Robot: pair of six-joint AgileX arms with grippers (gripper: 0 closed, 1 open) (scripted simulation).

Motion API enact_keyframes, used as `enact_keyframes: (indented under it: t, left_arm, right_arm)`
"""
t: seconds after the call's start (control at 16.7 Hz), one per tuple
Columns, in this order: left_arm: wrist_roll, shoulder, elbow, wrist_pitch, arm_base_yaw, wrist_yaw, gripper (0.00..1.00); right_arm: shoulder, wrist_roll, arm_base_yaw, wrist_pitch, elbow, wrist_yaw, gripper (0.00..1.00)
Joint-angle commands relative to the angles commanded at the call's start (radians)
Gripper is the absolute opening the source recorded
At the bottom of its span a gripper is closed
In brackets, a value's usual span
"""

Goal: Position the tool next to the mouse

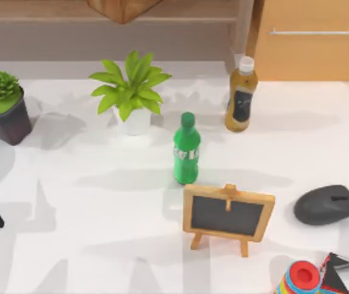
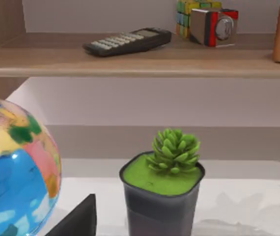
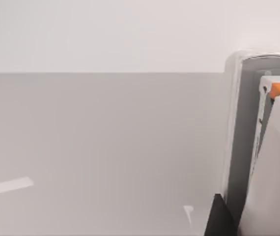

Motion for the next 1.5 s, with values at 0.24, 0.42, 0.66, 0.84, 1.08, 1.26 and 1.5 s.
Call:
enact_keyframes:
  t: [0.24, 0.42, 0.66, 0.84, 1.08, 1.26, 1.5]
  left_arm:
    - [0.0, 0.0, 0.0, 0.0, 0.0, 0.0, 1.0]
    - [0.0, 0.0, 0.0, 0.0, 0.0, 0.0, 1.0]
    - [0.0, 0.0, 0.0, 0.0, 0.0, 0.0, 1.0]
    - [0.0, 0.0, 0.0, 0.0, 0.0, 0.0, 1.0]
    - [0.0, 0.0, 0.0, 0.0, 0.0, 0.0, 1.0]
    - [0.0, 0.0, 0.0, 0.0, 0.0, 0.0, 1.0]
    - [0.0, 0.0, 0.0, 0.0, 0.0, 0.0, 1.0]
  right_arm:
    - [0.0, 0.0, 0.0, 0.0, 0.0, 0.0, 0.0]
    - [-0.004, 0.001, 0.0, -0.004, 0.004, 0.0, 0.0]
    - [-0.047, -0.001, -0.001, -0.104, 0.048, 0.0, 0.0]
    - [-0.072, -0.002, -0.001, -0.144, 0.073, 0.0, 0.0]
    - [-0.068, 0.0, -0.001, -0.142, 0.071, 0.0, 0.0]
    - [-0.036, 0.001, 0.017, -0.156, 0.135, 0.001, 0.0]
    - [0.078, 0.004, 0.082, -0.209, 0.337, 0.001, 0.0]
